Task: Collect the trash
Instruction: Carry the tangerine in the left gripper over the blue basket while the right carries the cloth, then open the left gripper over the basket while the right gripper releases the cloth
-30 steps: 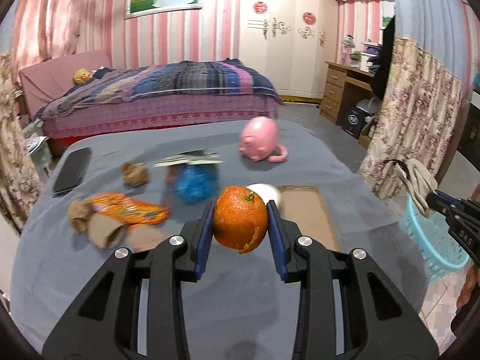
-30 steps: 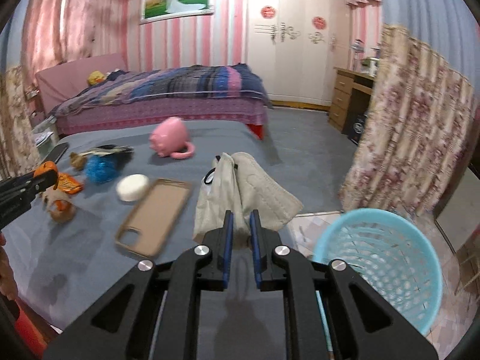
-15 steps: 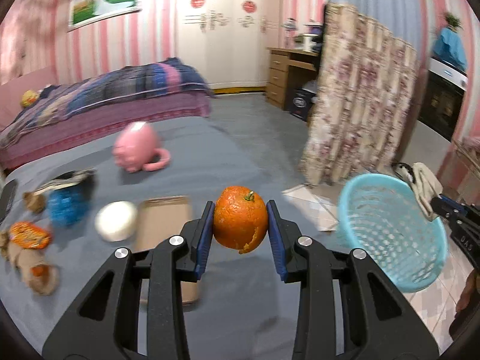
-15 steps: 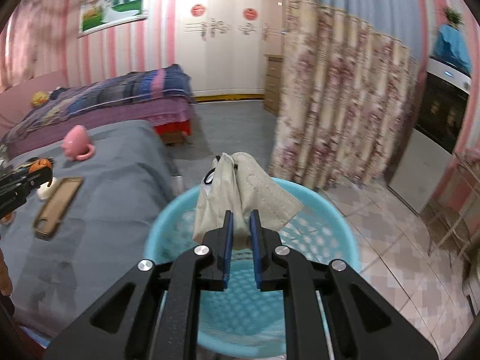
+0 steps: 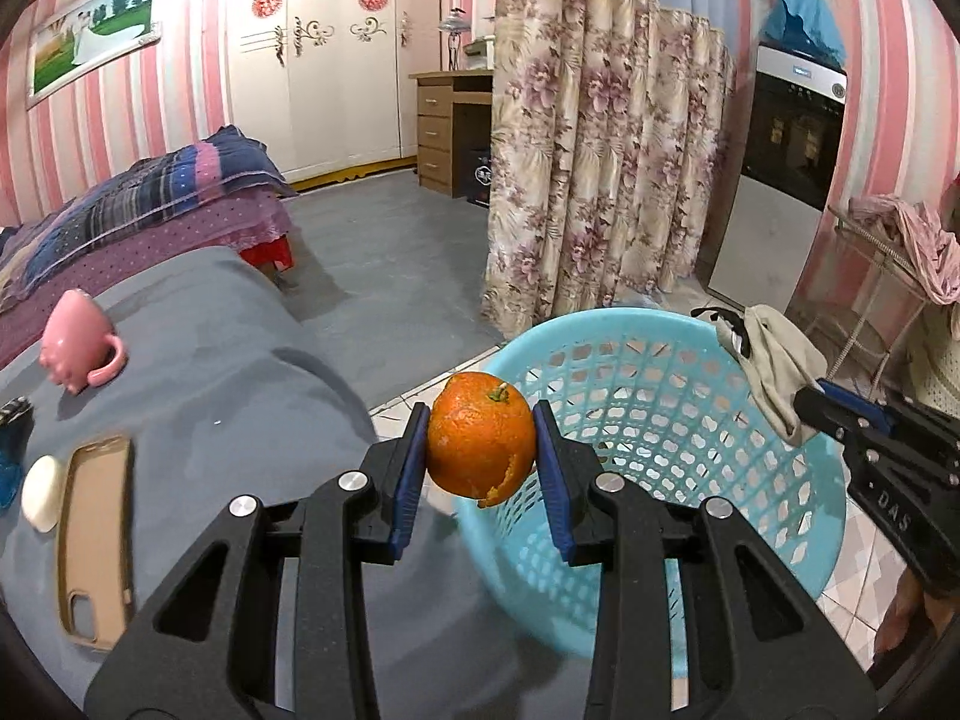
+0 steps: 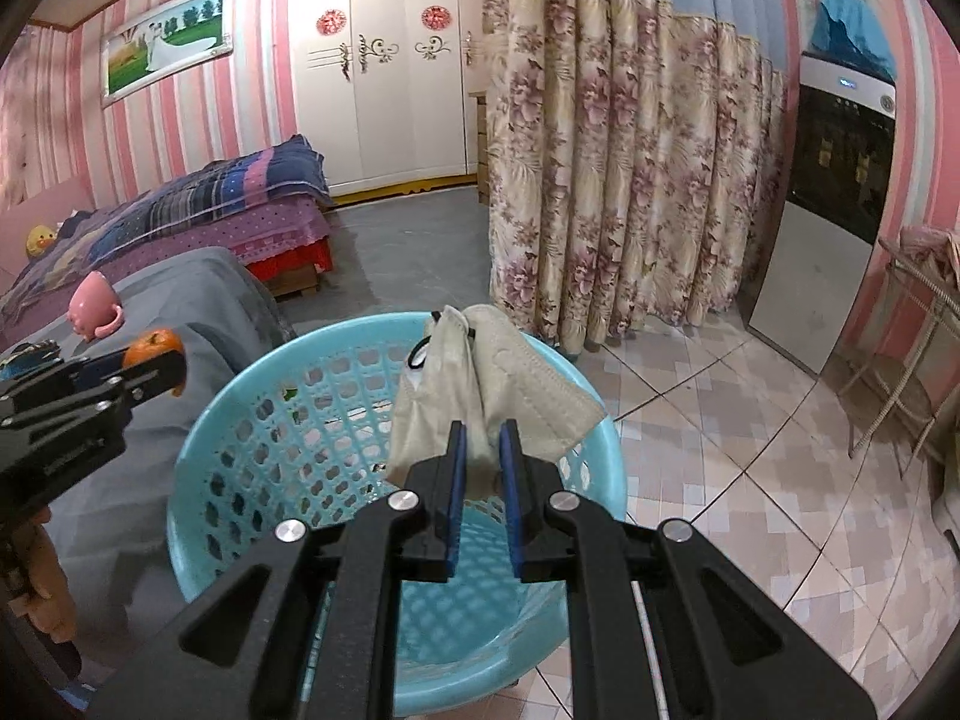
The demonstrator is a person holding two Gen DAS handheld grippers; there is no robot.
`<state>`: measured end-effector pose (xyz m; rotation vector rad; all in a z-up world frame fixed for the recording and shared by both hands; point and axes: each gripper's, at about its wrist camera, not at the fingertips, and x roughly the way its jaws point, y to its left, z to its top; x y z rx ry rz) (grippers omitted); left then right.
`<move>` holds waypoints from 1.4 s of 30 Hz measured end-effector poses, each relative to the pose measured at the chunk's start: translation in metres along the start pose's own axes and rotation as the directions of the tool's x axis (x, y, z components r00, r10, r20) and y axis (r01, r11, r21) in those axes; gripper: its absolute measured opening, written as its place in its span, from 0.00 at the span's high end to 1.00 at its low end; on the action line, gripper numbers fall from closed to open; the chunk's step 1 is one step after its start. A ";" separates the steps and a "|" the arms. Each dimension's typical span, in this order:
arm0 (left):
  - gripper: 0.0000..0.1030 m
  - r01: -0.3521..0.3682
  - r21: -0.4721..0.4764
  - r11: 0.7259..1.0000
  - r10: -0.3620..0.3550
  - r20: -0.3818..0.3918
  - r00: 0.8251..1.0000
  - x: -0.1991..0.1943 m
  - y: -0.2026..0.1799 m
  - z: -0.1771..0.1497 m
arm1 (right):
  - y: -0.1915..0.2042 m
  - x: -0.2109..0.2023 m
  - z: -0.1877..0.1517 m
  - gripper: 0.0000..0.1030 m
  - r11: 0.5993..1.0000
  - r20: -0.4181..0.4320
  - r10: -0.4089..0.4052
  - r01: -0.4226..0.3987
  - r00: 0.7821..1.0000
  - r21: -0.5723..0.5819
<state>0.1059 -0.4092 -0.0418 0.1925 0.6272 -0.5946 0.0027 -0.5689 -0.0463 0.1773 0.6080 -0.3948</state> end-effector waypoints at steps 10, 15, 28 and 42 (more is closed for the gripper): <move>0.28 0.002 0.015 1.000 -0.002 0.036 0.999 0.004 -0.017 0.017 | -0.005 0.002 -0.003 0.88 1.000 0.003 -0.008 0.008 1.000 0.018; 0.21 -0.028 -0.004 1.000 0.028 0.038 0.999 0.001 -0.004 0.019 | -0.005 0.005 -0.007 0.88 1.000 -0.009 -0.013 0.013 1.000 0.015; 0.11 -0.149 -0.086 0.985 0.153 0.038 0.988 -0.026 0.054 0.007 | 0.027 0.015 -0.006 0.85 1.000 -0.015 0.017 -0.017 1.000 0.001; 0.05 -0.202 -0.156 0.967 0.214 0.065 0.975 -0.082 0.113 -0.012 | 0.062 0.009 -0.008 0.07 0.995 0.064 -0.091 0.093 0.994 -0.026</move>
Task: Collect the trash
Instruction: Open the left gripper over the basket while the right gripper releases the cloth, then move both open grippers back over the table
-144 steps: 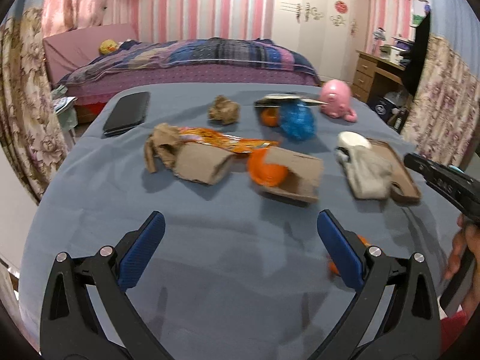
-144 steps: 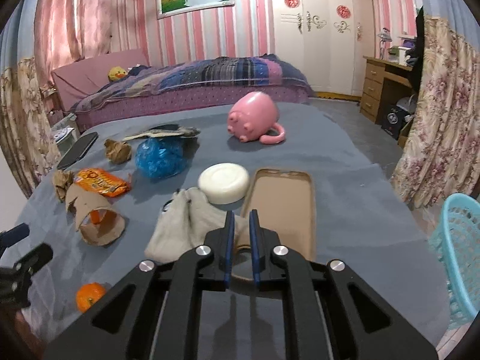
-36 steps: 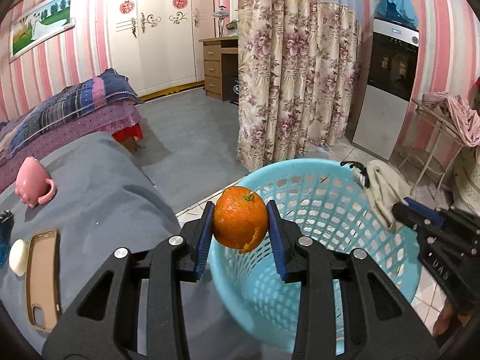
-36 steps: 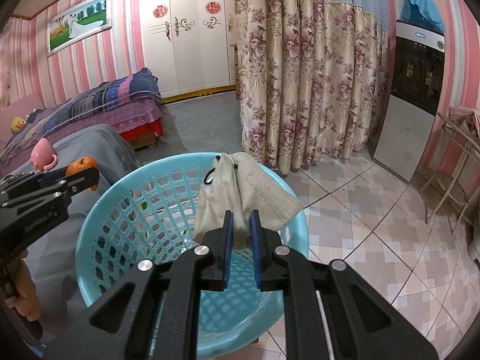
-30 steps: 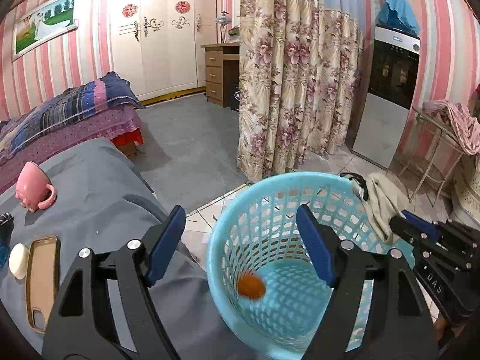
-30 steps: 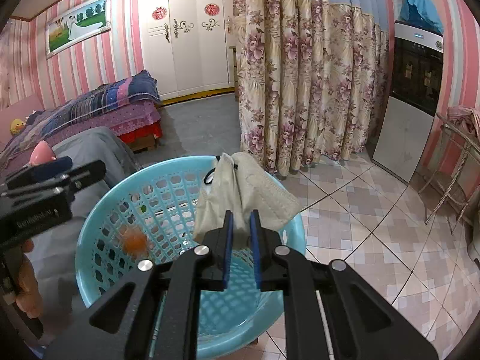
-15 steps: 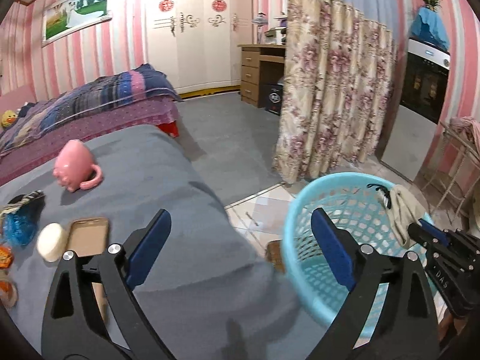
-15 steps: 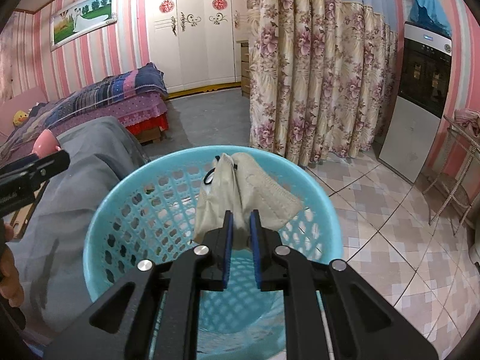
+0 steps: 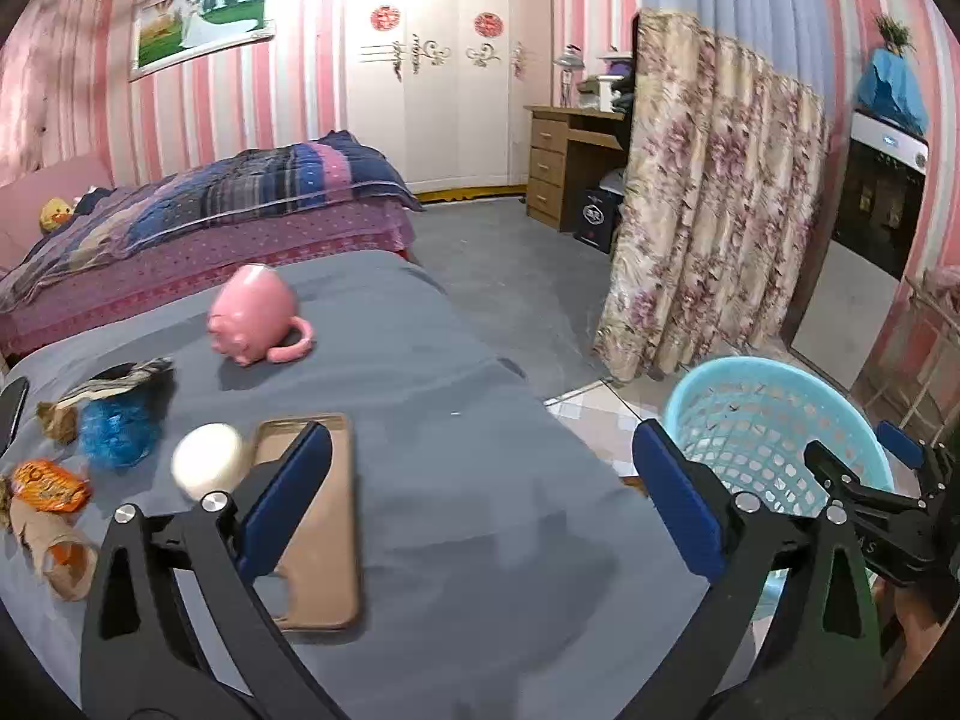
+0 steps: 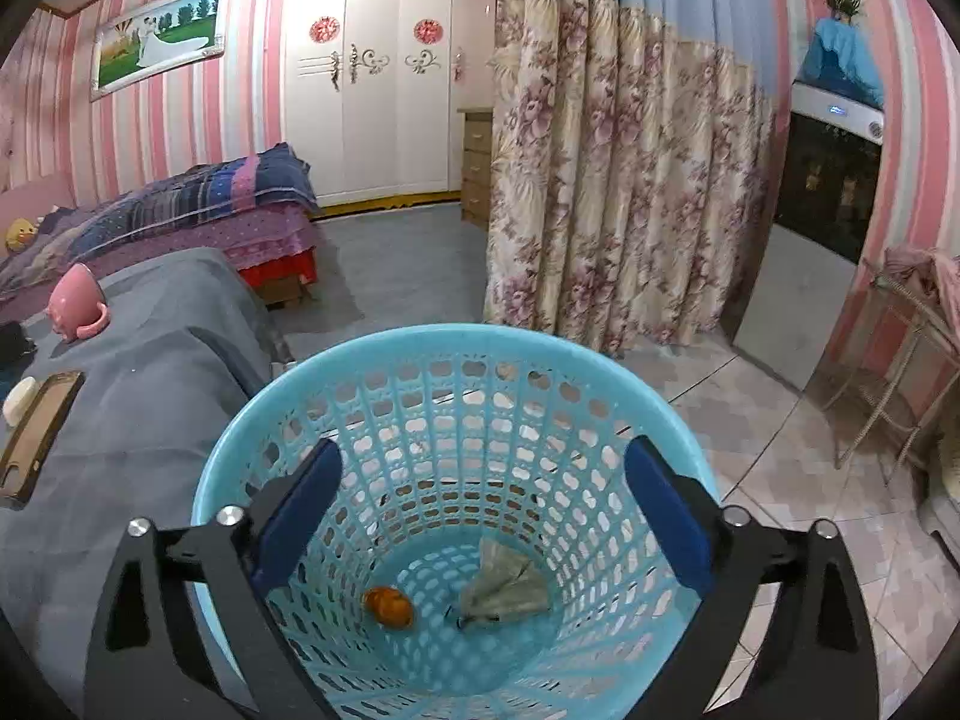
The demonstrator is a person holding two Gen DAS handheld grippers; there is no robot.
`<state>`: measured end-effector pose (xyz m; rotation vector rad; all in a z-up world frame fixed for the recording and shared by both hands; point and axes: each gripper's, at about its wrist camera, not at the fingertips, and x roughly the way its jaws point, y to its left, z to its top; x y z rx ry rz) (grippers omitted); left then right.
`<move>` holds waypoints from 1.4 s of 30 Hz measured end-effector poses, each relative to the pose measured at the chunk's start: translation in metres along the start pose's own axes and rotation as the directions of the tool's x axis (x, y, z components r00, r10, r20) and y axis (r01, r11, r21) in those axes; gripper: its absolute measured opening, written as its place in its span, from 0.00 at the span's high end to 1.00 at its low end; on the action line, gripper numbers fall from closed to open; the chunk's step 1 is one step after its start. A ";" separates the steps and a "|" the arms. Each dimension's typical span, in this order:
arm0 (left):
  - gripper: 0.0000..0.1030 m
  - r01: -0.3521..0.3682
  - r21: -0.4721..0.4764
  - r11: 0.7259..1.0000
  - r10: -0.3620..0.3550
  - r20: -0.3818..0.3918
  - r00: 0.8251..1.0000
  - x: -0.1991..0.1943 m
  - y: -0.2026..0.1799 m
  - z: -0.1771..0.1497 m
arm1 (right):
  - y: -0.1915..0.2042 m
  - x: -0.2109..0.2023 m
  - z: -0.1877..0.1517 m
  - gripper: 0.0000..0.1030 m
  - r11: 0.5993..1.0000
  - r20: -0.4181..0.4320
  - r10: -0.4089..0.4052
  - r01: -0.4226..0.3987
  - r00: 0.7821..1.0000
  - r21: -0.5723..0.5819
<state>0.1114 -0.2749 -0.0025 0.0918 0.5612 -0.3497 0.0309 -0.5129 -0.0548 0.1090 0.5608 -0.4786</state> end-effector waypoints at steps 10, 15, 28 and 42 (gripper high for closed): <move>0.05 -0.069 -0.049 0.996 0.069 0.000 0.998 -0.033 0.069 -0.005 | 0.033 -0.025 0.015 0.04 0.999 0.037 0.026 -0.025 0.999 -0.028; 0.05 -0.133 -0.065 0.989 0.132 -0.021 0.991 -0.049 0.118 -0.013 | 0.074 -0.037 0.022 0.04 0.993 0.030 0.111 -0.110 0.993 -0.041; 0.05 -0.323 -0.144 0.935 0.313 -0.087 0.946 -0.062 0.271 -0.043 | 0.210 -0.055 0.022 0.04 0.943 -0.026 0.273 -0.273 0.962 -0.193; 0.05 -0.481 -0.195 0.855 0.454 -0.166 0.875 -0.076 0.369 -0.071 | 0.327 -0.069 0.035 0.04 0.883 -0.053 0.386 -0.386 0.921 -0.268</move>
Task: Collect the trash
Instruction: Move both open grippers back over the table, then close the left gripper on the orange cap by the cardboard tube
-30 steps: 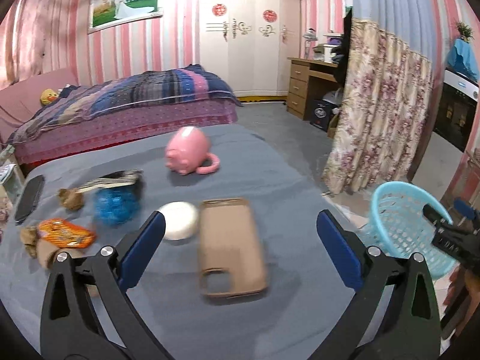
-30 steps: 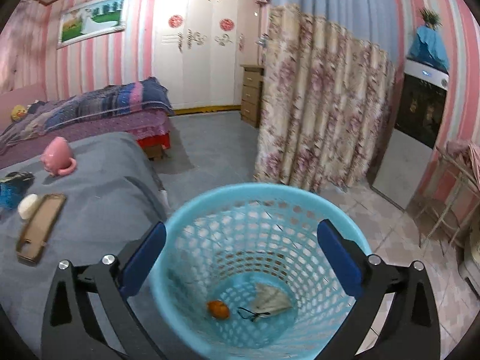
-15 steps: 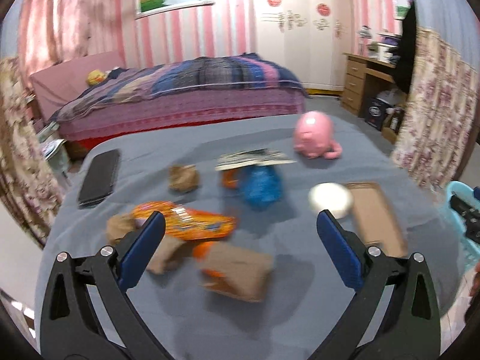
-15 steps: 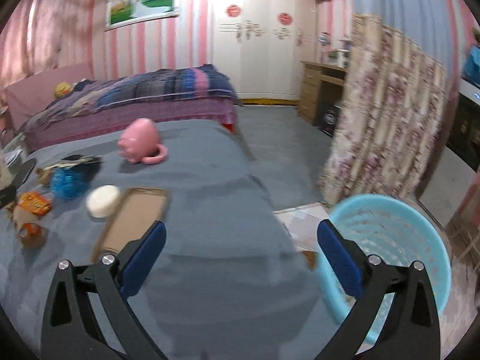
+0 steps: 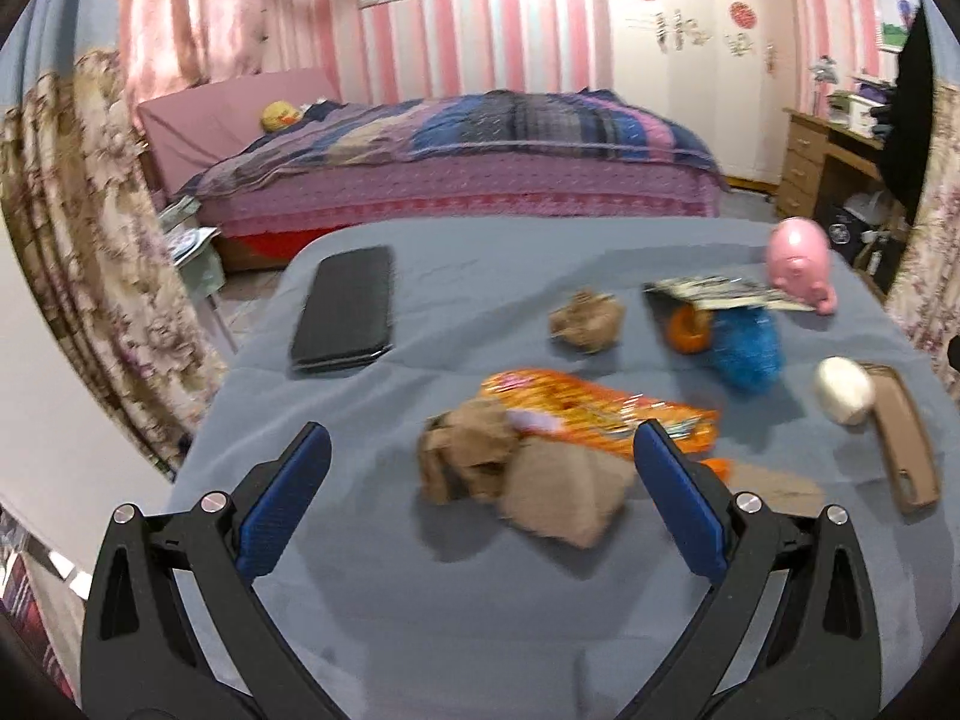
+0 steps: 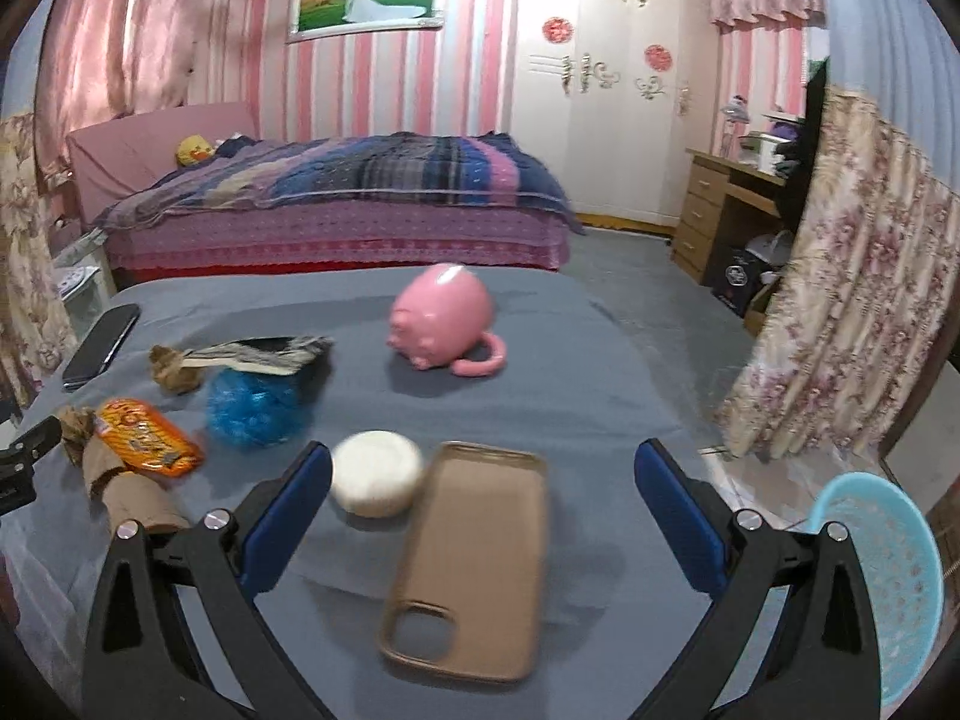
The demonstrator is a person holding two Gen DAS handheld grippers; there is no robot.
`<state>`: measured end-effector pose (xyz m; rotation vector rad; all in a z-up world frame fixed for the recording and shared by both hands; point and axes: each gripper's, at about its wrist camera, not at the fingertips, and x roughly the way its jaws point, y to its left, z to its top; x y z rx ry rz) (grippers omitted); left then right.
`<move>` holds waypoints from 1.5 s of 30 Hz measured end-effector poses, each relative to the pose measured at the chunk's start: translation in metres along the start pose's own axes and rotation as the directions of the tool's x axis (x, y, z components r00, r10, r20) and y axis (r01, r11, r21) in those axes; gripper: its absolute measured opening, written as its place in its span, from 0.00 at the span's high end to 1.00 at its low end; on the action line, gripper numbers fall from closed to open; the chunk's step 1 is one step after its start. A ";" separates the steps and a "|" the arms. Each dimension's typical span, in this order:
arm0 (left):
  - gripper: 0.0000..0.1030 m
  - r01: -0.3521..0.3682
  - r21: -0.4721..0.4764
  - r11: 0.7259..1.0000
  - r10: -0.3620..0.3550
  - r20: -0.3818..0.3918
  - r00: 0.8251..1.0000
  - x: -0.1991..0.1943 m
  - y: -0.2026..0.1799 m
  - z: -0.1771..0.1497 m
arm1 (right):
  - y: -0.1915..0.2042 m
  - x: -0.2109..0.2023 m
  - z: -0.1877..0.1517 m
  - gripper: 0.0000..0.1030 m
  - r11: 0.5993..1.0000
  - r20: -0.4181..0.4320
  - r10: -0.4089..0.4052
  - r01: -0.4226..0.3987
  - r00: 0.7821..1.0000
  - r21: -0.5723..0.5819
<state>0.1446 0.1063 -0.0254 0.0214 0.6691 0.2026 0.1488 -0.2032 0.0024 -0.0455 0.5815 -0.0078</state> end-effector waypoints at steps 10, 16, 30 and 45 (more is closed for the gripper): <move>0.05 0.130 -0.006 0.991 -0.130 -0.078 0.988 0.016 -0.007 -0.005 | 0.044 0.035 -0.023 0.04 0.992 -0.084 0.039 -0.048 0.996 -0.117; 0.06 0.206 0.031 0.978 -0.200 -0.138 0.970 0.026 -0.033 -0.017 | 0.021 0.041 -0.031 0.04 0.998 -0.115 0.054 -0.058 0.992 -0.026; 0.61 0.413 0.021 0.910 -0.403 -0.189 0.896 0.035 -0.080 -0.018 | 0.016 0.049 -0.037 0.04 0.997 -0.134 0.078 -0.078 0.988 0.004; 0.91 0.320 -0.008 0.948 -0.318 -0.129 0.939 0.011 -0.037 -0.001 | 0.037 0.047 -0.040 0.04 0.992 -0.135 0.116 -0.123 0.984 -0.043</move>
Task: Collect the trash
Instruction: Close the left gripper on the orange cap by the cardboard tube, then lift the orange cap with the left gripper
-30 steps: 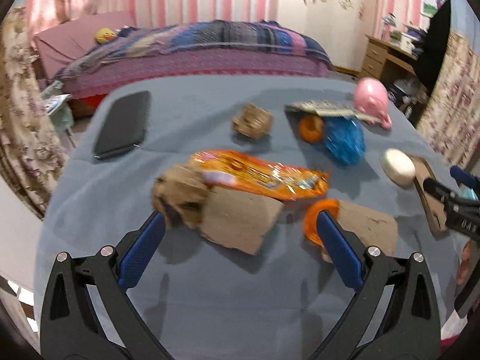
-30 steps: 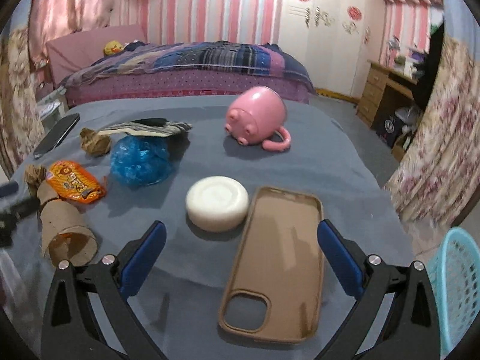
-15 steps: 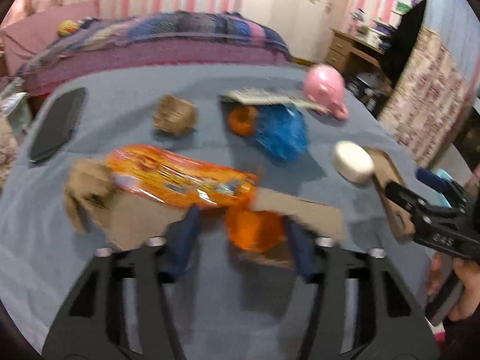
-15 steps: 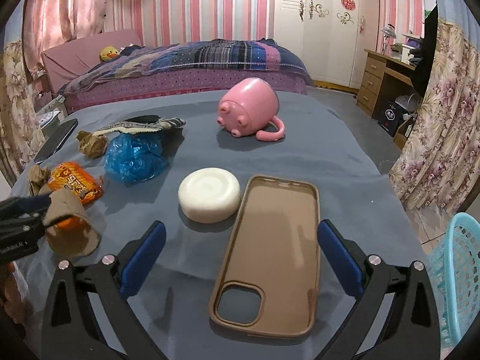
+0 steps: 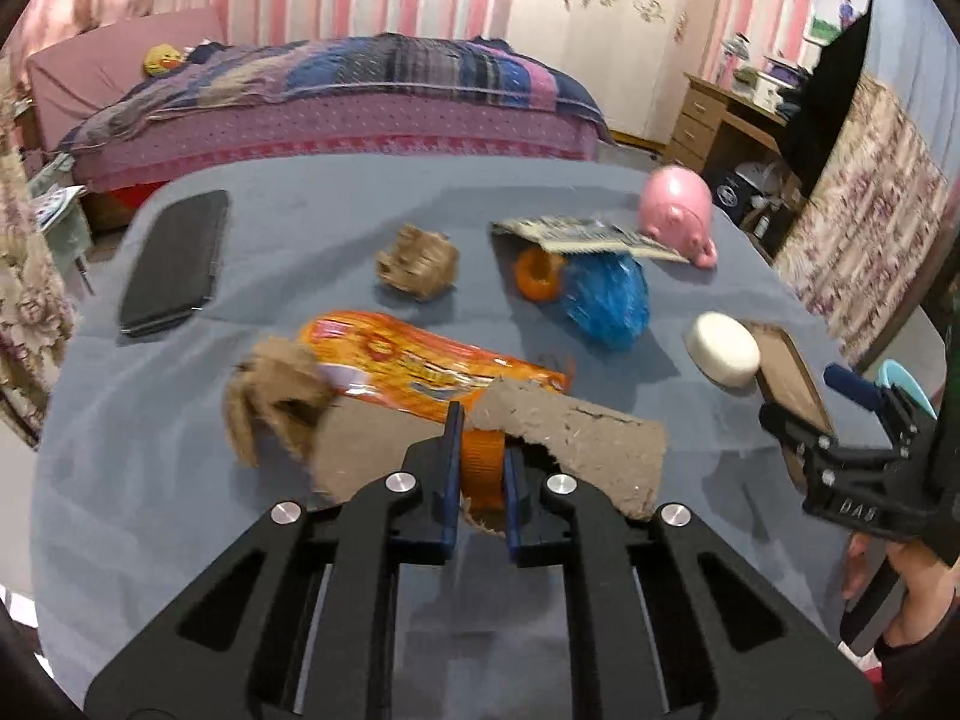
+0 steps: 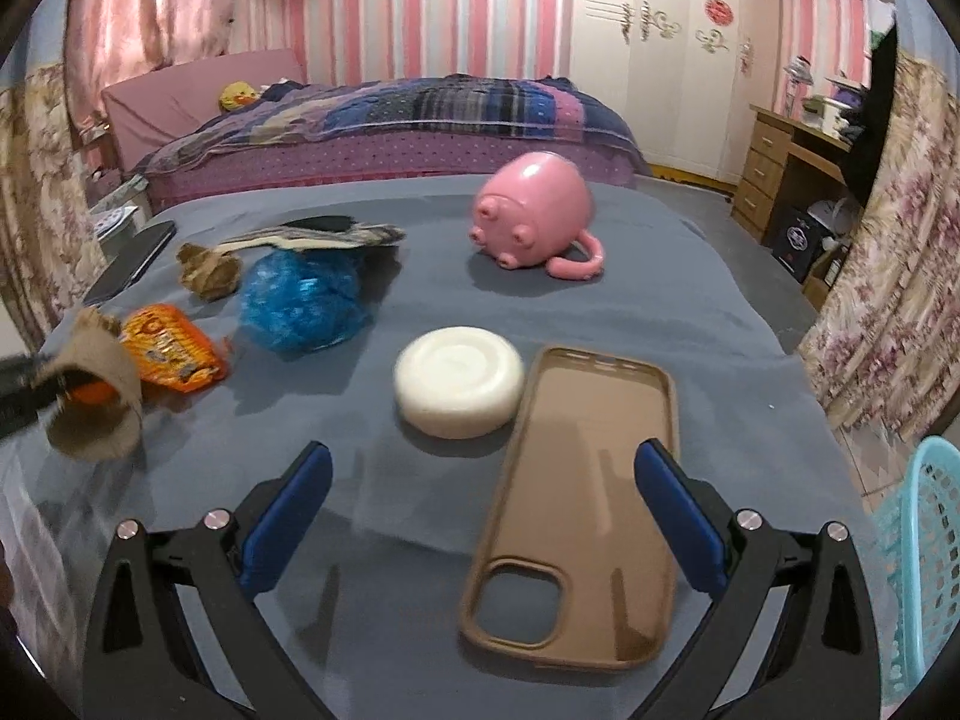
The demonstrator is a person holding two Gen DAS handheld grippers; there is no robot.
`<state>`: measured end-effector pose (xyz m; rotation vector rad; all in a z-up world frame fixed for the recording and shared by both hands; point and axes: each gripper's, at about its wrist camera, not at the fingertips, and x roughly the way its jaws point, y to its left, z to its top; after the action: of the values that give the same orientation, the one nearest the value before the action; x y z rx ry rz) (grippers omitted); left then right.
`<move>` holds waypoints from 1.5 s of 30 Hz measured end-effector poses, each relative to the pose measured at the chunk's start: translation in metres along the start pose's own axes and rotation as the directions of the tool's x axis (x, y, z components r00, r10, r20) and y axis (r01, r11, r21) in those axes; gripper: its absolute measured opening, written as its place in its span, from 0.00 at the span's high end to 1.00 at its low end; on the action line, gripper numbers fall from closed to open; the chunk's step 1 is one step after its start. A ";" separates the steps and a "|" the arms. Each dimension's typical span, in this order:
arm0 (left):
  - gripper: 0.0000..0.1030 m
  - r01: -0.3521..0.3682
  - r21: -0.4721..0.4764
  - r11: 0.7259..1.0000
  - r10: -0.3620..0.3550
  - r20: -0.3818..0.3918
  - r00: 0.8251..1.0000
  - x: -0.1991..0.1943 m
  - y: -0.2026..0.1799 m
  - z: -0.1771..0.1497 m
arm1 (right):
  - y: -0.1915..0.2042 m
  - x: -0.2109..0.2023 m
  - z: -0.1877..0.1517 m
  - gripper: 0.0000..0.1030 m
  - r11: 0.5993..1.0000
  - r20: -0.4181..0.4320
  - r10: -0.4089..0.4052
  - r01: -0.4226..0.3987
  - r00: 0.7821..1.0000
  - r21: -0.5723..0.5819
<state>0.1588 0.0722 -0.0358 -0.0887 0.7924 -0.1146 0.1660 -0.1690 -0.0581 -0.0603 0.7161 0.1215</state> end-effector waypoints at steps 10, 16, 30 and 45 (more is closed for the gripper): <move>0.91 0.058 0.062 0.996 -0.054 -0.062 0.997 0.023 -0.027 -0.010 | 0.006 -0.006 0.002 0.04 1.000 0.006 0.012 -0.012 1.000 -0.015; 0.91 0.047 0.097 0.994 -0.039 -0.078 0.996 0.044 -0.046 -0.013 | 0.001 -0.008 -0.004 0.05 0.998 -0.009 0.049 -0.050 0.999 -0.044; 0.90 -0.003 0.094 0.996 0.012 -0.099 0.995 0.043 -0.024 -0.015 | 0.037 0.001 -0.012 0.36 0.964 -0.081 0.225 -0.234 0.971 -0.126; 0.89 -0.269 0.140 0.953 0.287 -0.133 0.949 0.029 -0.002 -0.025 | 0.022 0.008 -0.011 0.36 0.983 -0.085 0.126 -0.136 0.988 -0.124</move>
<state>0.1609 0.0656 -0.0741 0.1485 0.9410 0.1005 0.1624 -0.1469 -0.0719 -0.1430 0.7881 0.2934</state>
